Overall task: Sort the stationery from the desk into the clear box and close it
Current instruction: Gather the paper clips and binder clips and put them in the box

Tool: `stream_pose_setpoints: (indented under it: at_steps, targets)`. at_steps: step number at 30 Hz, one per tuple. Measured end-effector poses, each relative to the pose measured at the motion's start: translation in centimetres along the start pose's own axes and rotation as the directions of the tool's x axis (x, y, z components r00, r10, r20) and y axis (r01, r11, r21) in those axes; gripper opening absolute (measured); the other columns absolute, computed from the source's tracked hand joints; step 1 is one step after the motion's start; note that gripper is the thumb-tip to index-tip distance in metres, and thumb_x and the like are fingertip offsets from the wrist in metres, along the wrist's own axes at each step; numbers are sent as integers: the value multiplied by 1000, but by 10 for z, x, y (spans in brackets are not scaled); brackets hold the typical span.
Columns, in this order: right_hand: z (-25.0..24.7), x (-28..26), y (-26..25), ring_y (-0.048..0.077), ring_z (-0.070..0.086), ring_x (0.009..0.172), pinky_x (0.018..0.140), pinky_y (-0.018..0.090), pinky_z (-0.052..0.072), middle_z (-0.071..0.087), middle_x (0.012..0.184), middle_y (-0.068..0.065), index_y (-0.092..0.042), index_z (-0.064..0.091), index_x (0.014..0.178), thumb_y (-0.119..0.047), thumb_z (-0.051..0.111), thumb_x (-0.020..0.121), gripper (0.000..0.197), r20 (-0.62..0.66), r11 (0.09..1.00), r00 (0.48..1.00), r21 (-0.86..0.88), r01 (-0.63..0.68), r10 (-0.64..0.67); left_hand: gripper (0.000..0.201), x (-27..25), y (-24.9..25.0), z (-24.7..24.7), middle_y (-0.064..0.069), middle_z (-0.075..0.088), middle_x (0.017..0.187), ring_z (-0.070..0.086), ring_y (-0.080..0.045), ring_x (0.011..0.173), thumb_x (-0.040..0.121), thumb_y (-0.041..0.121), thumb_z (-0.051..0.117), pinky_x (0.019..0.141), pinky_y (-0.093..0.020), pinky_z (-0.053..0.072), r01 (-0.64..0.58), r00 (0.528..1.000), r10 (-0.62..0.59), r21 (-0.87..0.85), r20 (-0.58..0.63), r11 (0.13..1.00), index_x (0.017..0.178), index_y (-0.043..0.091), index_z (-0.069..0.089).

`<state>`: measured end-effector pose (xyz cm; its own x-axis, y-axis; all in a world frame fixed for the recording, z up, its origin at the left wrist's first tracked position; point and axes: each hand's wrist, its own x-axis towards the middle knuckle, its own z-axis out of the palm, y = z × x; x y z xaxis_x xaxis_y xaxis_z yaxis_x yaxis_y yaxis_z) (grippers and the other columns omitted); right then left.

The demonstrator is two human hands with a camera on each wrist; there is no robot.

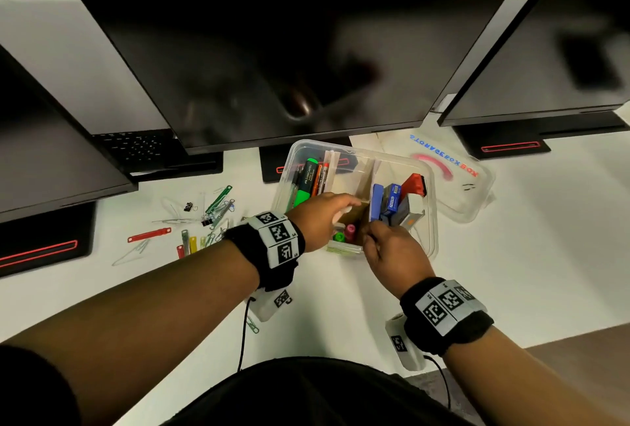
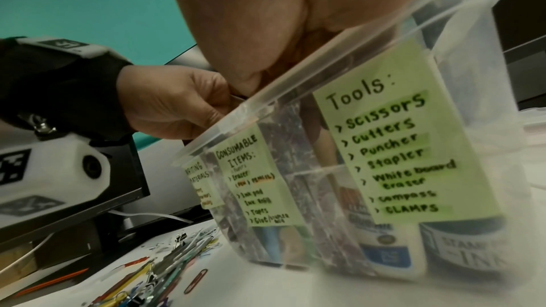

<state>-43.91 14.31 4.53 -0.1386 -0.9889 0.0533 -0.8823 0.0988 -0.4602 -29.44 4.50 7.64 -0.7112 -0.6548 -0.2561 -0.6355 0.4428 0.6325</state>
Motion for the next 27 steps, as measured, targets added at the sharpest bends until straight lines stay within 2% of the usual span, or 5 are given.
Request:
stream_pose_setpoints:
  at_steps: [9,12,18,22,27]
  targets:
    - [9,12,5,32,62,79,70,34,53,70,82,12,-10,69,82,-19,53,83,19,-65,995,996,85,-56,61,35,-42,-52,-30,0,65,109,66,-12,92,89,-3,47,87,-28,55,81,953,-143,-232,-268,969,112,18,62]
    - [12,15,-8,33,60,74,73,30,47,66,75,13,-7,70,73,-22,50,77,26,-185,993,981,111,-44,64,31,-68,-87,-36,6,62,97,59,-6,81,87,-2,50,71,-5,43,182,910,-241,-197,-338,963,107,18,65]
    - [27,13,-68,19,55,73,68,24,39,64,74,6,-7,68,76,-21,49,80,24,-255,946,927,102,309,-276,29,-121,-138,-31,2,57,101,52,-9,85,86,6,57,80,-18,45,317,936,-311,6,-163,949,111,17,65]
    - [61,6,-95,13,59,70,62,22,46,65,77,2,-12,68,81,-23,47,82,23,-1,893,898,96,439,-441,30,-150,-172,-23,-4,56,120,54,-20,110,88,18,60,94,-23,39,378,920,-390,187,34,907,118,20,61]
    - [111,0,-90,29,62,97,79,34,50,61,107,8,-14,65,107,-30,49,92,27,486,970,871,-174,168,-64,35,-173,-194,-6,-1,53,128,48,-19,121,87,26,62,100,-24,35,313,912,-379,332,156,890,122,22,57]
